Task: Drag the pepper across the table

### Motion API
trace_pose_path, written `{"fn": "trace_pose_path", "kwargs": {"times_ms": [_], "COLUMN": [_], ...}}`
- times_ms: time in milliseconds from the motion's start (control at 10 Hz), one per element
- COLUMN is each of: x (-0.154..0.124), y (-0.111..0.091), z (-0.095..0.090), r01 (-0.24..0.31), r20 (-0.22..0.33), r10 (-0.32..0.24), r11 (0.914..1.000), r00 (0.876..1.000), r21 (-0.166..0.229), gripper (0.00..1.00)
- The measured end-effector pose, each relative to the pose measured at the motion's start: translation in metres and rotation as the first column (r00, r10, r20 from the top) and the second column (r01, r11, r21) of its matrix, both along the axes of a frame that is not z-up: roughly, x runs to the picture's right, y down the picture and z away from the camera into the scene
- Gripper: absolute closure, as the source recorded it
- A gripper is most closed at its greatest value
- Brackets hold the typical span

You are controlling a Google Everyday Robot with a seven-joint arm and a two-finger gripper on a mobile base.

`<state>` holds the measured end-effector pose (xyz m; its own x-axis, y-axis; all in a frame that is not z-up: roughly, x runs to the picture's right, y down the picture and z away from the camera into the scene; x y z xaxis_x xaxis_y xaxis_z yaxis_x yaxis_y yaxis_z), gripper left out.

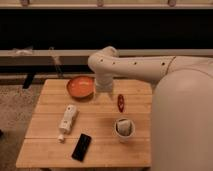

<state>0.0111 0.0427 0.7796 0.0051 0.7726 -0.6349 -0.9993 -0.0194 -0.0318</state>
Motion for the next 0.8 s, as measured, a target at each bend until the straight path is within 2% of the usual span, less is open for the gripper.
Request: {"fn": "trace_pose_path", "kwargs": {"times_ms": [200, 400, 600, 800], "x": [0.035, 0.066, 0.076, 0.080], "y": [-0.007, 0.007, 0.032, 0.046], "z": [0.026, 0.053, 0.073, 0.089], "r01": [-0.024, -0.052, -0.072, -0.087], "r20": [0.009, 0.003, 0.007, 0.006], "r10": [0.024, 0.052, 0.073, 0.089], "r11": [0.9997, 0.9980, 0.9936, 0.9890], "r00": [1.000, 0.999, 0.997, 0.996], "r21": [-0.006, -0.038, -0.087, -0.119], "gripper": [0.35, 0.35, 0.35, 0.35]}}
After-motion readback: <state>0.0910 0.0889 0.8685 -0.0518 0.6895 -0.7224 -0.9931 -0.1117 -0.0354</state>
